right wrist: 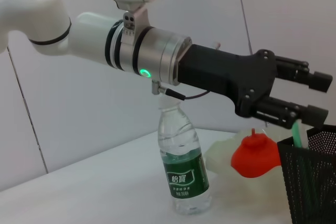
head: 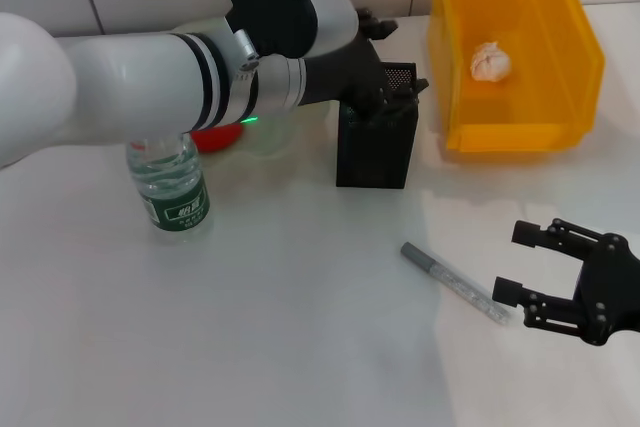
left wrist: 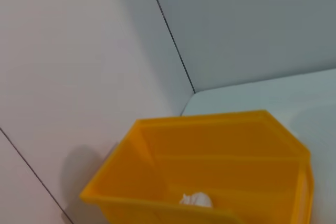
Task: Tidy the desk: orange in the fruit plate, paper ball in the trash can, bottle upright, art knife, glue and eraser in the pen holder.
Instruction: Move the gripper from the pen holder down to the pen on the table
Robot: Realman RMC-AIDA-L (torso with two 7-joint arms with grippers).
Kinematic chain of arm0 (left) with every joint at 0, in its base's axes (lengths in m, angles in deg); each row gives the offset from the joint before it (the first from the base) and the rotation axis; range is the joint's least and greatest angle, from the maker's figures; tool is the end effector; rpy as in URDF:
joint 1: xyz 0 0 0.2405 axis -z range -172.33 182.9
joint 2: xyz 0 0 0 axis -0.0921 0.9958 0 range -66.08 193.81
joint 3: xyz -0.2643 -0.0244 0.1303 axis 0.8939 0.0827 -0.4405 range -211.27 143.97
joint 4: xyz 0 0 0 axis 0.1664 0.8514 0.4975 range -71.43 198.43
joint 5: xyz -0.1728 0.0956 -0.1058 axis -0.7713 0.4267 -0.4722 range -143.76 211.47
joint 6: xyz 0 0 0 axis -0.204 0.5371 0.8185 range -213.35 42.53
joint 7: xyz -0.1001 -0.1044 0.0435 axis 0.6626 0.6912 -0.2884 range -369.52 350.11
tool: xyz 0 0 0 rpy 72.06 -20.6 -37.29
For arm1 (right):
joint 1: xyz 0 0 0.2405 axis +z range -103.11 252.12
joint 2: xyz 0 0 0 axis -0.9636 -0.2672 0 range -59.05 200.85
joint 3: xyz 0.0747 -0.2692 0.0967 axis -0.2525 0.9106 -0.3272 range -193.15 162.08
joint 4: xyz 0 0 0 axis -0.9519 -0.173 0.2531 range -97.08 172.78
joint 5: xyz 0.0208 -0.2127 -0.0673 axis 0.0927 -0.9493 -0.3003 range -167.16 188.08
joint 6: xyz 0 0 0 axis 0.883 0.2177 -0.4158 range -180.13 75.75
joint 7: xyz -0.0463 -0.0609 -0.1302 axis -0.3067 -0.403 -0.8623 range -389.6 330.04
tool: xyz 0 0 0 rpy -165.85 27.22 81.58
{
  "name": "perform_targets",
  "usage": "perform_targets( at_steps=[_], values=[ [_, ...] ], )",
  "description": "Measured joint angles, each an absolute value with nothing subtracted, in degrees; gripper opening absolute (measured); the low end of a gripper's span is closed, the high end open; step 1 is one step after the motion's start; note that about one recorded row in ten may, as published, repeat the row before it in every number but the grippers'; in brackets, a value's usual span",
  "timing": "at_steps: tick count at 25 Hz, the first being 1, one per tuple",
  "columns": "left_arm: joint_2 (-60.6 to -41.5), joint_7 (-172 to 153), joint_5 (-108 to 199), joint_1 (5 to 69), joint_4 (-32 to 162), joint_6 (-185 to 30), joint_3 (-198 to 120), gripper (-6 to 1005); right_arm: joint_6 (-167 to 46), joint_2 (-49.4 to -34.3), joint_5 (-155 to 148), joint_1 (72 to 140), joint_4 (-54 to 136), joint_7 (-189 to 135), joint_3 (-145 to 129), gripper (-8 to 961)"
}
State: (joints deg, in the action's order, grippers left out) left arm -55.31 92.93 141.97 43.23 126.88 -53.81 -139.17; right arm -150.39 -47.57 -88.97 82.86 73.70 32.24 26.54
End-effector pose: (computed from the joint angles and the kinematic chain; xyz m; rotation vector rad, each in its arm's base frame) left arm -0.1005 0.4247 -0.1257 -2.5840 0.1194 -0.2742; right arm 0.3747 0.2326 -0.0080 -2.4963 0.6061 0.8949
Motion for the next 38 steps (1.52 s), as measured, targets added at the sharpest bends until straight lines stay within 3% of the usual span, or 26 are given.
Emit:
perform_targets(
  at_steps=[1, 9, 13, 32, 35, 38],
  values=[
    [-55.31, 92.79, 141.6, 42.59, 127.85, -53.84, -139.18, 723, -150.47, -47.57, -88.97, 82.85, 73.71, 32.25, 26.44, 792],
    [-55.19, 68.66, 141.51, 27.29, 143.33, -68.21, -148.71, 740, -150.77, -47.57, -88.97, 82.65, 73.77, 32.35, 26.2, 792],
    [-55.16, 61.33, 141.69, 24.97, 143.98, -75.63, -153.85, 749, -150.84, -47.58, -88.96, 82.88, 73.9, 32.36, 26.21, 792],
    [-54.83, 60.78, 135.88, 25.25, 144.54, -71.03, -152.34, -1, -150.98, -47.57, -88.94, 82.94, 74.07, 32.88, 26.22, 791],
    [-54.82, 60.82, 133.53, 25.28, 144.72, -68.22, -150.76, 9, -150.98, -47.57, -88.94, 82.94, 74.09, 33.17, 26.21, 791],
    [-54.77, 61.4, 118.94, 25.54, 143.27, -47.79, -140.39, 19, -151.0, -47.56, -88.71, 82.88, 74.65, 34.57, 25.99, 792]
  ],
)
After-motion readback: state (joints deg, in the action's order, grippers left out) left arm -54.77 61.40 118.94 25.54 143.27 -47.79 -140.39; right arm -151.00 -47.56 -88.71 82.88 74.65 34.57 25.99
